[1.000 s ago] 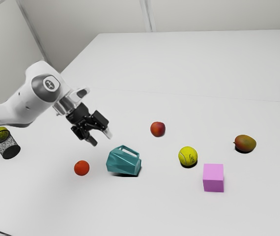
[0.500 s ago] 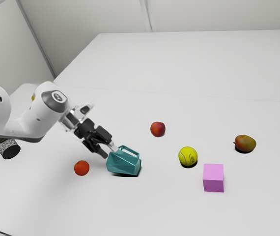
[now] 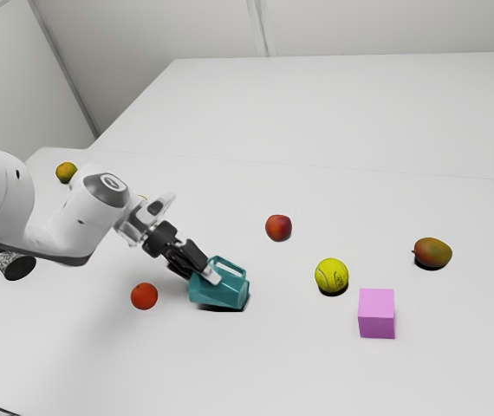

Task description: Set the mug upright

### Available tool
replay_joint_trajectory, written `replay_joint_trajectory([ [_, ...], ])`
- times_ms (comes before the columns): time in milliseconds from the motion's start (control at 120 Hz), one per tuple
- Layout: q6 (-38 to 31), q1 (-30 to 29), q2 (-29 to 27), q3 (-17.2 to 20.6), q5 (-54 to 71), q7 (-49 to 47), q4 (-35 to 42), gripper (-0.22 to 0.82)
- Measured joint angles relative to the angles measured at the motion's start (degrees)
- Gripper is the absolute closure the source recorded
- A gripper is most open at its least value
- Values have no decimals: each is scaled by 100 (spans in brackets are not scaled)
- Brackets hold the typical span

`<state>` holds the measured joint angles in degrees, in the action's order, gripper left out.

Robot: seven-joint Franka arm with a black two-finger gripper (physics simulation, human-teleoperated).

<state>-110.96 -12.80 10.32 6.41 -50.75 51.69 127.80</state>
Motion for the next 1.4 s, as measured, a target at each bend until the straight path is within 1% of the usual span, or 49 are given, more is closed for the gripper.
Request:
replay_joint_trajectory([
  [158,3,8,-68,77,-3,184,-7,65],
  [367,-50,4,-293,237,62,340,-8,74],
  [508,-292,-6,-525,559,646,272,-20,74],
  [583,-500,-10,-696,799,1264,114,-35,74],
  [658,-744,44,-751,988,1972,-110,-65,75],
  [767,-1055,133,-747,1125,2952,-480,-138,75],
  [917,-1519,12,-761,1348,3958,-962,-111,75],
  [1050,-1834,-4,-730,1440,4355,-1335,-40,75],
  [1275,-2236,35,-698,1507,4552,-1820,171,77],
  [1308,-2274,34,-715,1526,4591,-1878,194,75],
  [1400,-2330,51,-743,1572,4660,-2000,216,54],
])
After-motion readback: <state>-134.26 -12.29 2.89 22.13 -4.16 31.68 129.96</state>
